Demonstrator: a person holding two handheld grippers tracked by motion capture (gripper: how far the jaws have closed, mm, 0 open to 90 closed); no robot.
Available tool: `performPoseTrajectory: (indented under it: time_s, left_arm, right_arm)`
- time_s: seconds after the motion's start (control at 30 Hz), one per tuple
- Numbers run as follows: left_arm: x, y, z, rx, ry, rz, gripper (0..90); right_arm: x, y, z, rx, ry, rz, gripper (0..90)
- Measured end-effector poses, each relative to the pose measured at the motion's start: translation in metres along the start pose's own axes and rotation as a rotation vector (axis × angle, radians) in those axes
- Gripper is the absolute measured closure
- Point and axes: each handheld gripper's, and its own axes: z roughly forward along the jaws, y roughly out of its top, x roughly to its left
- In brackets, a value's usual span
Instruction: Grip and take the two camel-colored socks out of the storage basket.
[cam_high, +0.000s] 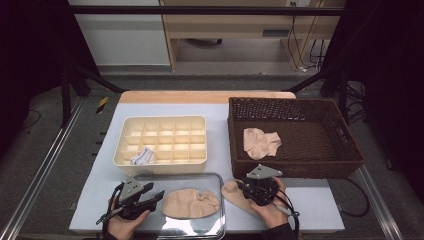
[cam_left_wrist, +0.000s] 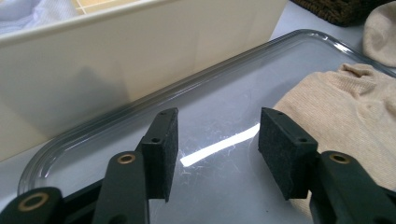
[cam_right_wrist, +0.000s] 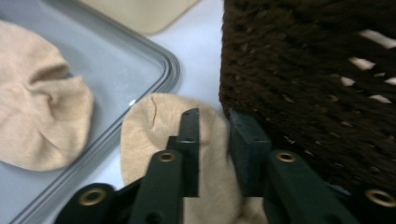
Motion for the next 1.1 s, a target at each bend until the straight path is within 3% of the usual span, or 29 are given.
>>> performPoseTrajectory:
  time_s: [0.1,0.17,0.33,0.5,0.73,0.93,1.1]
  left_arm:
    - [0.001,0.0,0.0,0.001,0.001,-0.007,44.9]
    - [0.001,0.0,0.0,0.003,0.003,-0.009,43.9]
    - [0.0,-0.001,0.0,0.004,0.007,-0.009,42.3]
    - [0.0,-0.001,0.0,-0.001,0.007,-0.007,41.7]
    - [-0.001,-0.002,0.0,-0.003,0.008,-0.009,41.7]
    - [-0.001,-0.002,0.001,0.004,0.0,-0.007,42.7]
    - [-0.001,-0.002,0.001,0.005,-0.001,-0.006,43.4]
  right_arm:
    - [-0.007,0.001,-0.018,-0.072,-0.004,0.043,69.6]
    - [-0.012,-0.003,-0.03,-0.1,-0.032,0.056,70.2]
    - [-0.028,-0.029,-0.045,-0.077,-0.077,0.12,69.1]
    - [-0.026,-0.048,-0.043,-0.036,-0.04,0.171,65.6]
    - [-0.013,-0.055,-0.027,0.035,-0.008,0.135,65.6]
    - [-0.008,-0.053,-0.023,0.042,0.024,0.12,85.6]
    - [-0.009,-0.049,-0.025,0.057,-0.002,0.116,90.0]
